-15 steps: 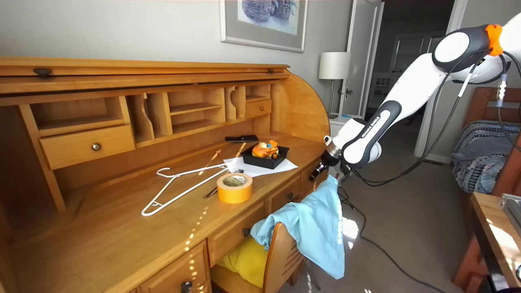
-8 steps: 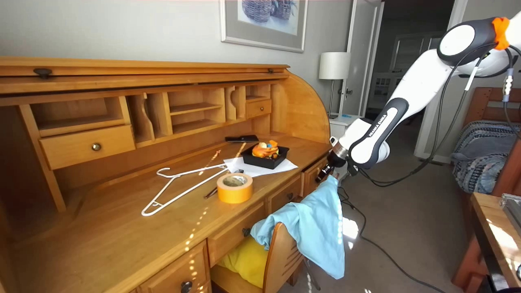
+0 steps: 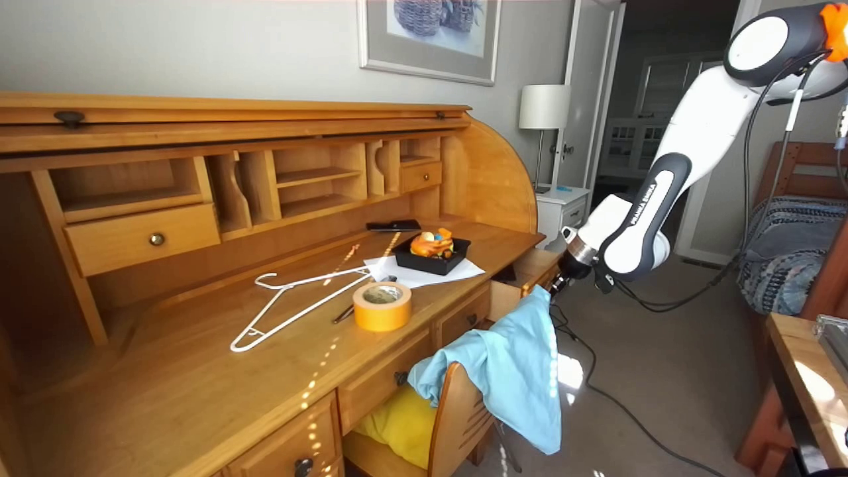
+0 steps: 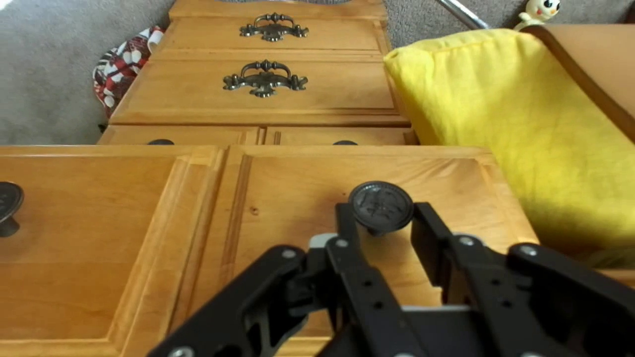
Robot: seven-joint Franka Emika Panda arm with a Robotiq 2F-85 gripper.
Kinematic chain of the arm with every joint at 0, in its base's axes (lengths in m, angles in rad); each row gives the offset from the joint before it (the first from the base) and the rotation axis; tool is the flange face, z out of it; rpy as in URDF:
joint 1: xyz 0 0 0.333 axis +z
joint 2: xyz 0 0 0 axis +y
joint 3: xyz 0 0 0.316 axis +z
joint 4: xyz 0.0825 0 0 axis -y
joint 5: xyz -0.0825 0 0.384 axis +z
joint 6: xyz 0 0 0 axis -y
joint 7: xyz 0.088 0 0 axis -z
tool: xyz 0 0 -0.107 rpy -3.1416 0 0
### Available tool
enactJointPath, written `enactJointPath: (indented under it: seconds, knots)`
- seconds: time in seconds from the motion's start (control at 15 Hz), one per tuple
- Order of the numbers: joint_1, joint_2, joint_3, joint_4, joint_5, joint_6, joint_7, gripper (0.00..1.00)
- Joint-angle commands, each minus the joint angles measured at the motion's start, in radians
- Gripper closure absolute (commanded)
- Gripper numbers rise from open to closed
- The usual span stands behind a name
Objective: Open the topmost drawer on the bottom part of the cabinet.
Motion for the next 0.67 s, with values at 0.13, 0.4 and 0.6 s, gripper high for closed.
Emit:
enactJointPath:
  seconds: [0.13,0.4,0.6]
  knots:
    - [0.057,-0.114,-0.098,-0.233,0.049,0.069,0.046,0.92]
    - [0.085,-0.143,-0.138,-0.302,0.051,0.099,0.064,0.92]
    - [0.095,-0.156,-0.155,-0.346,0.052,0.097,0.075,0.92]
